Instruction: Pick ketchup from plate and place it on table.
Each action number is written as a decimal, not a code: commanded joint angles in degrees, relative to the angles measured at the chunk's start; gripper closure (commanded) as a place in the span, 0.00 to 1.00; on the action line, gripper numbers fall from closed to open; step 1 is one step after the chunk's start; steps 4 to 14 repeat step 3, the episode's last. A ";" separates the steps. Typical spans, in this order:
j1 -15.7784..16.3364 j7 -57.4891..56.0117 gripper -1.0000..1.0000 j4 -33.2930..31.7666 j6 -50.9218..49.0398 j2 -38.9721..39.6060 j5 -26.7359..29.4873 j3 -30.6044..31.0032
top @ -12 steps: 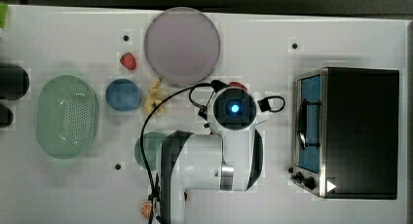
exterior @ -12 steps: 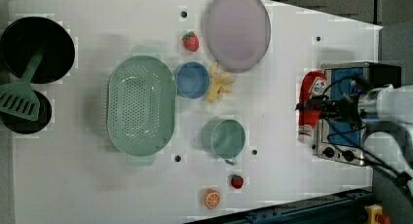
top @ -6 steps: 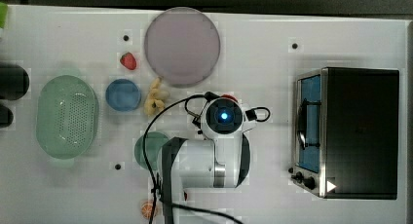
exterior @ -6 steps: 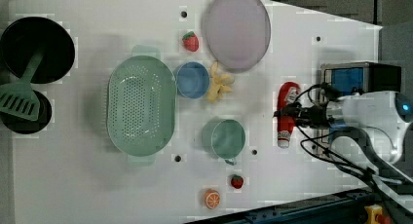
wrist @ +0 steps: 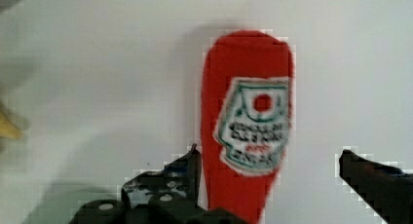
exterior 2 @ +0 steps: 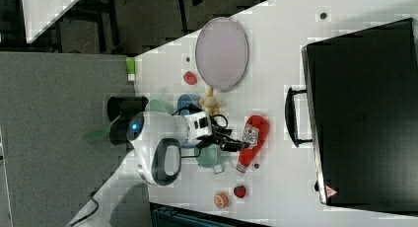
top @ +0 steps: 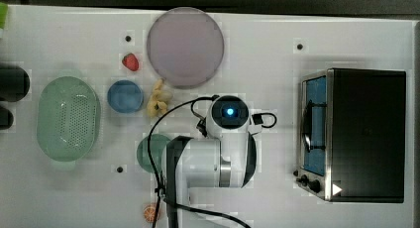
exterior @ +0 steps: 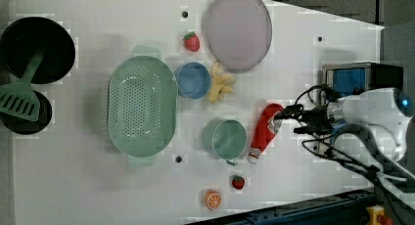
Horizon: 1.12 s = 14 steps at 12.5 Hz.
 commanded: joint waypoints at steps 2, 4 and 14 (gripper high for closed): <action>-0.15 7.64 0.00 12.69 -9.47 -9.97 0.29 0.33; -0.16 10.34 0.00 15.72 -11.20 -11.11 0.30 0.33; -0.16 10.34 0.00 15.72 -11.20 -11.11 0.30 0.33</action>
